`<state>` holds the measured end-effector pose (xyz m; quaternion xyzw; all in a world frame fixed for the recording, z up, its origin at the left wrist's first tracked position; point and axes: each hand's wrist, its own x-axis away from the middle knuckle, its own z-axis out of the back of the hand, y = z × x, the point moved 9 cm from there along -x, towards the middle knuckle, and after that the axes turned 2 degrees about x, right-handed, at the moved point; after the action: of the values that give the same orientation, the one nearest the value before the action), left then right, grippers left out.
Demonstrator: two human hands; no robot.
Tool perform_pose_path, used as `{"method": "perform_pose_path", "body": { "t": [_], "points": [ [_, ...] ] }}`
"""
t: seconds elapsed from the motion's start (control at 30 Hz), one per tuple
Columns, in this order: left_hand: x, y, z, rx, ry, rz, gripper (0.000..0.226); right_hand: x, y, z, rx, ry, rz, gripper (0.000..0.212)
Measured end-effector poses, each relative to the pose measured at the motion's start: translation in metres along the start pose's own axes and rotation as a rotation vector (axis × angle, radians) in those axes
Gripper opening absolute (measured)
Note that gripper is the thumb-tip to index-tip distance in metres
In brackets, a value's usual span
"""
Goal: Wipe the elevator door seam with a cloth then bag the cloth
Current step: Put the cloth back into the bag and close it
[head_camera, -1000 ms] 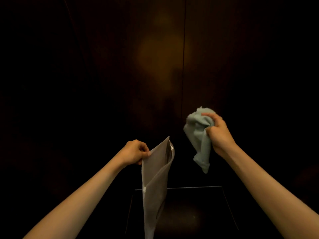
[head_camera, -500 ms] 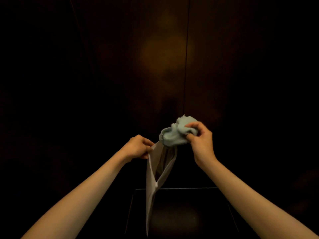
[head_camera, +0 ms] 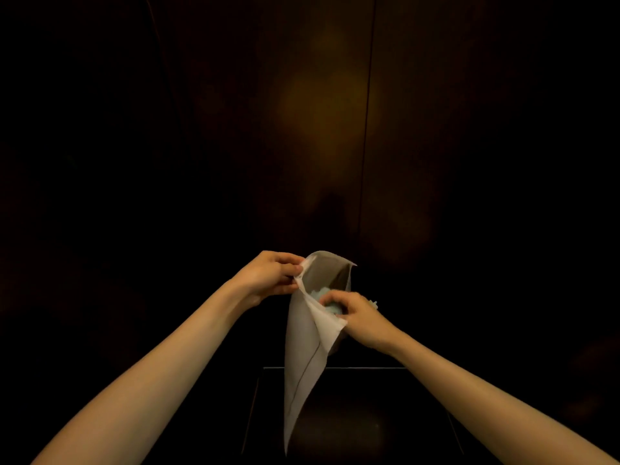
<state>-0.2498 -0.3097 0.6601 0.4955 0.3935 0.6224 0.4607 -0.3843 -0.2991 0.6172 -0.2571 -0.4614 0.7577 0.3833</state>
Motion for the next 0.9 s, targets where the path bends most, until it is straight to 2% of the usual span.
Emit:
{"method": "perform_pose_path", "body": {
  "t": [0.07,0.23,0.33,0.47,0.57,0.63,0.73,0.8,0.83,0.9],
  "points": [
    [0.002,0.005,0.002,-0.013,0.009,-0.023,0.018,0.006,-0.002,-0.017,0.141,-0.161,-0.019,0.023],
    [0.010,0.016,-0.001,-0.100,-0.036,-0.096,0.018,0.023,0.018,-0.062,0.886,-0.600,-0.024,0.012],
    [0.014,0.017,-0.005,-0.187,-0.062,-0.135,0.019,0.029,0.033,-0.074,1.139,-0.693,-0.029,0.027],
    [0.016,0.010,0.002,-0.239,-0.042,-0.133,0.020,0.024,0.039,-0.070,1.197,-0.647,0.040,0.050],
    [0.016,0.002,0.011,-0.282,-0.016,-0.124,0.021,0.025,0.036,-0.053,1.183,-0.605,-0.013,0.049],
    [0.016,0.000,0.018,-0.312,0.002,-0.135,0.021,0.028,0.017,-0.043,1.190,-0.483,0.077,0.042],
    [0.014,-0.002,0.026,-0.310,-0.021,-0.134,0.021,0.039,-0.035,-0.026,1.289,-0.162,0.484,0.029],
    [0.012,-0.004,0.030,-0.313,-0.030,-0.117,0.022,0.046,-0.054,-0.010,1.345,0.012,0.638,0.025],
    [0.011,-0.004,0.032,-0.333,-0.031,-0.112,0.023,0.044,-0.057,-0.002,1.364,0.056,0.637,0.031],
    [0.010,-0.004,0.032,-0.378,-0.044,-0.104,0.022,0.033,-0.052,0.013,1.368,0.059,0.500,0.056]
  ]
}}
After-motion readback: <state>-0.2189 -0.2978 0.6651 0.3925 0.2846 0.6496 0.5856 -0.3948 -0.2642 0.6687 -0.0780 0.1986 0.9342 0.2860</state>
